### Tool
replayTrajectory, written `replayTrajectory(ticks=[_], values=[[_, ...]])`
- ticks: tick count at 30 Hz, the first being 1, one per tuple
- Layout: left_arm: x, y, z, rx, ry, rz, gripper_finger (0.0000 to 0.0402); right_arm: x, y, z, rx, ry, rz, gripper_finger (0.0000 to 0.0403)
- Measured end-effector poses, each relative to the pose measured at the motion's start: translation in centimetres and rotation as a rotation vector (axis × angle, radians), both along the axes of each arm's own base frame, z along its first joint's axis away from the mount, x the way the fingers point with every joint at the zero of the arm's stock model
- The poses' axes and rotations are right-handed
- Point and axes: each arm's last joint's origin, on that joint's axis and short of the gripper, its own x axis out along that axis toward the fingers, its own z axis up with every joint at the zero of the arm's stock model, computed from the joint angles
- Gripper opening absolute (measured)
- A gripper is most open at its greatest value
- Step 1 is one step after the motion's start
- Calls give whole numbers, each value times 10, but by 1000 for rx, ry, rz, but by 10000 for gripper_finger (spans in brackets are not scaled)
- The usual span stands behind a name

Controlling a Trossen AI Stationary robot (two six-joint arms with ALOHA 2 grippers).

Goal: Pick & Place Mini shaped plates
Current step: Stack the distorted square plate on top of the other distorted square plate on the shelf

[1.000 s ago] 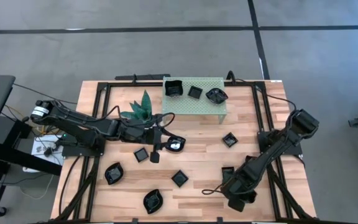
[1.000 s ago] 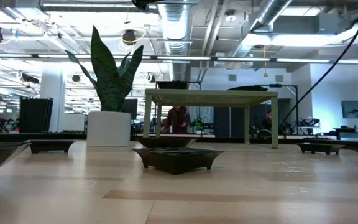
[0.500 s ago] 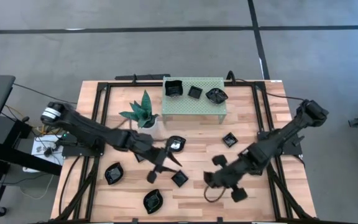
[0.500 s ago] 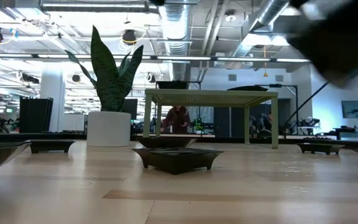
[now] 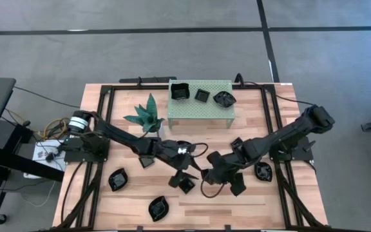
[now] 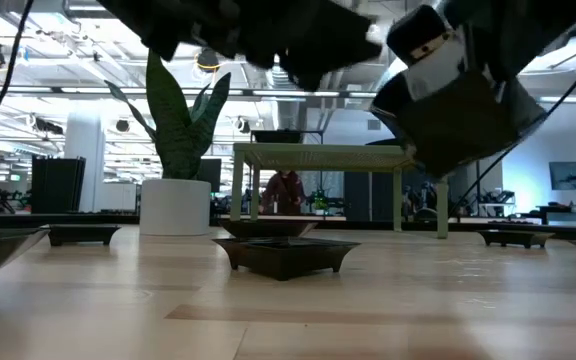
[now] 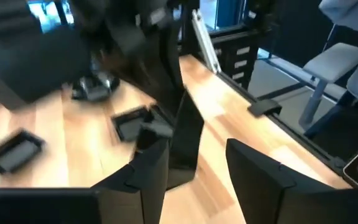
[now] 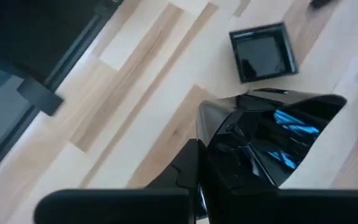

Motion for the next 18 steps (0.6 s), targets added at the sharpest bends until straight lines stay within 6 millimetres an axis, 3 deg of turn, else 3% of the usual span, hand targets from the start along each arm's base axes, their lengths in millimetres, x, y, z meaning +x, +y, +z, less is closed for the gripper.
replayTrajectory(ticks=[4,18], values=[[5,8,-11,-11,28,30,150,3,-3,3,6,-50,72,2],[6,10,-10,-36,29,2,119,9,-12,4,-18,-98,101,3]])
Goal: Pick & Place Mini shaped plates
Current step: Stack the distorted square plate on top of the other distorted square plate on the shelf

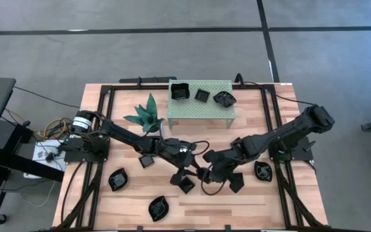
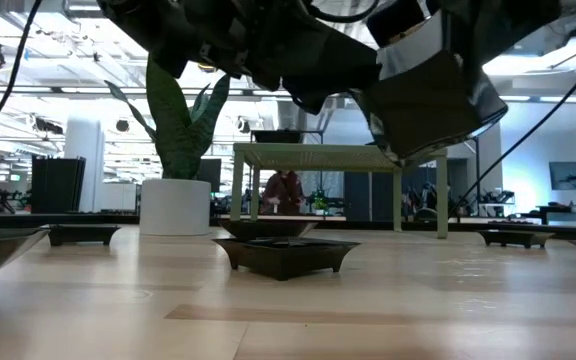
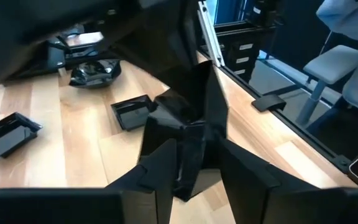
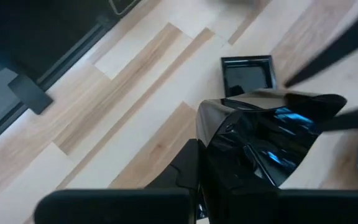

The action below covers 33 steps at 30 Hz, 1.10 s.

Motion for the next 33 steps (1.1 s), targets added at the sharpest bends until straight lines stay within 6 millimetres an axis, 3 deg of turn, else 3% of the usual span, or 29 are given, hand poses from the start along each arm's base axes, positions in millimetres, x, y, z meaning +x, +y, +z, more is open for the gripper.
replayTrajectory(ticks=[10,15,24,28,33], values=[[0,-1,0,-8,0,-30,55,5,-6,2,9,-38,-19,8],[-1,-1,0,-16,2,-49,11,7,-8,2,10,-45,-29,32],[-4,-13,1,-59,23,-55,7,7,-12,6,-24,-75,-75,90],[-7,-26,2,-55,20,-61,9,6,-12,20,-38,-89,-82,102],[-10,-37,0,-43,34,-1,7,3,-13,55,-37,-14,-154,103]])
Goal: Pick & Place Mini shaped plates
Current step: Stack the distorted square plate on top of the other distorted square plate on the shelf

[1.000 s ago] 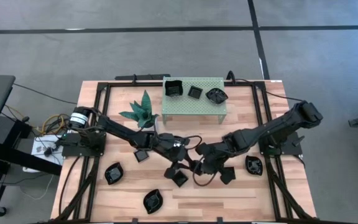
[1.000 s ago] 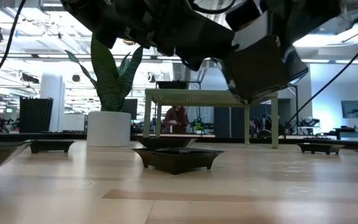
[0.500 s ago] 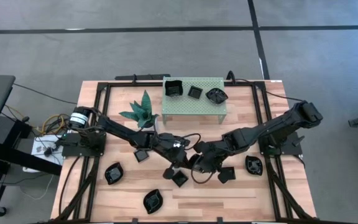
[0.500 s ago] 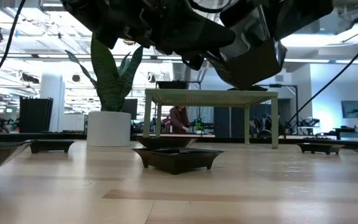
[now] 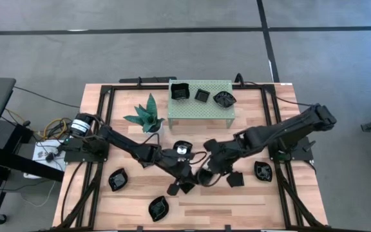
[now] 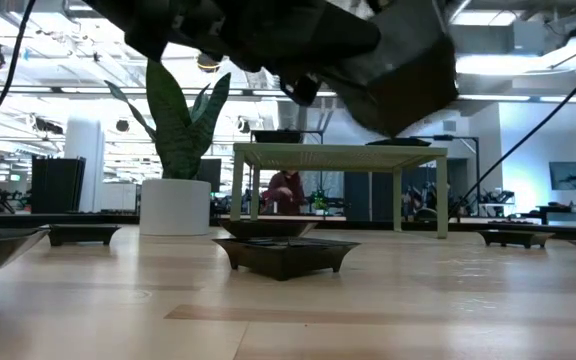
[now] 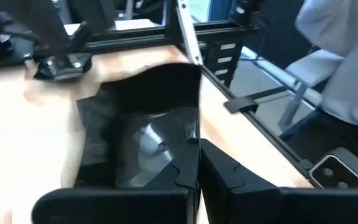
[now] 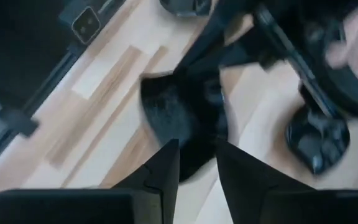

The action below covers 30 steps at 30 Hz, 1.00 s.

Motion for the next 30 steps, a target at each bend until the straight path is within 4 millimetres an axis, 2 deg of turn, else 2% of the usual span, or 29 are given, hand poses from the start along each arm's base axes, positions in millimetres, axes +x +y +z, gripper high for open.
replayTrajectory(ticks=[4,7,10,13,18,22,25,28,30], values=[[3,-2,7,22,-35,60,9,-16,-1,19,-51,111,-43,101],[8,2,19,26,-72,89,7,-35,-1,28,-39,116,-45,101],[6,13,34,102,-89,110,8,-58,-1,25,-20,81,-40,101],[-4,31,53,215,-80,187,10,-82,-3,10,-11,-64,-46,101],[-28,78,101,405,-145,342,7,-103,-15,-28,-2,-438,-29,101],[-48,131,128,487,-158,480,9,-111,-29,-49,-1,-570,-71,101],[-59,173,134,517,-128,595,7,-114,-42,-49,-4,-593,-162,101],[-66,209,129,496,-71,661,8,-113,-51,-46,27,-602,-246,101],[-67,226,123,475,-50,655,8,-112,-55,-45,24,-605,-268,101]])
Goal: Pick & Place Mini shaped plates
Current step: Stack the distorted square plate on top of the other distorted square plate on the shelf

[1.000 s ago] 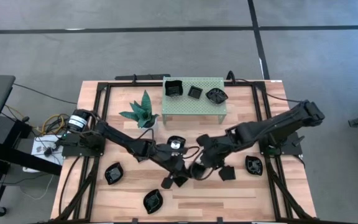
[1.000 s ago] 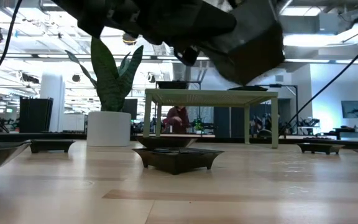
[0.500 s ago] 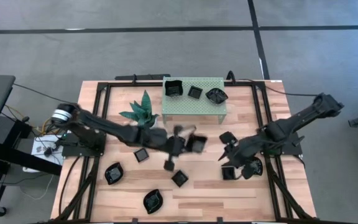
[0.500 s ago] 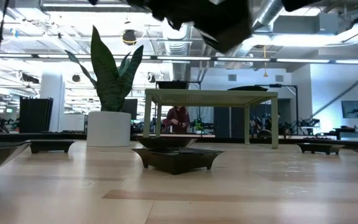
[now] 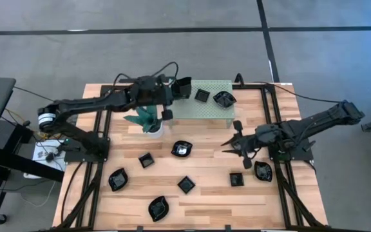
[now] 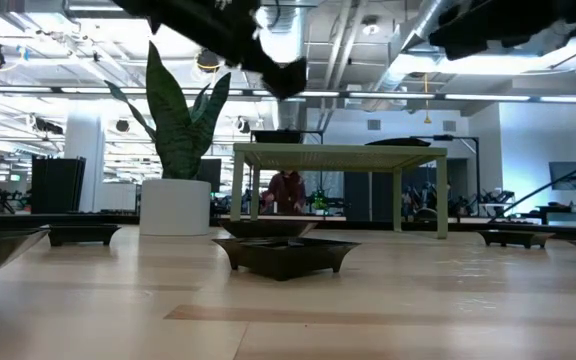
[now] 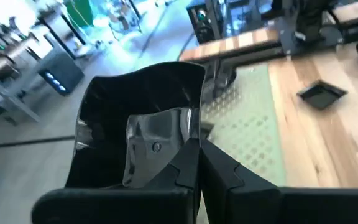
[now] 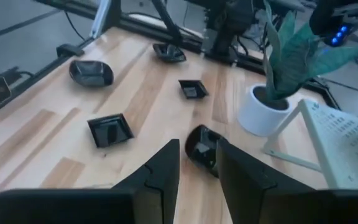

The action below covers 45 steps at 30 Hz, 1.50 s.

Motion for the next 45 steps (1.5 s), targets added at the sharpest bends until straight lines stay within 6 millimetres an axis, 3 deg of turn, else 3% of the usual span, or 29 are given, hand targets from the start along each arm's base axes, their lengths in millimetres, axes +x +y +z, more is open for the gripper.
replayTrajectory(ticks=[7,14,22,36,45], values=[[4,30,-23,-15,72,57,8,4,-4,-4,-12,28,-25,101],[12,38,-42,7,147,44,10,5,-5,-5,-23,30,-27,101],[3,34,-31,31,156,89,8,5,-5,-6,-23,32,-26,101],[0,32,-35,8,202,81,10,5,-5,-6,-24,31,-26,101],[5,35,-41,21,211,117,33,5,-5,-5,-45,28,-17,101]])
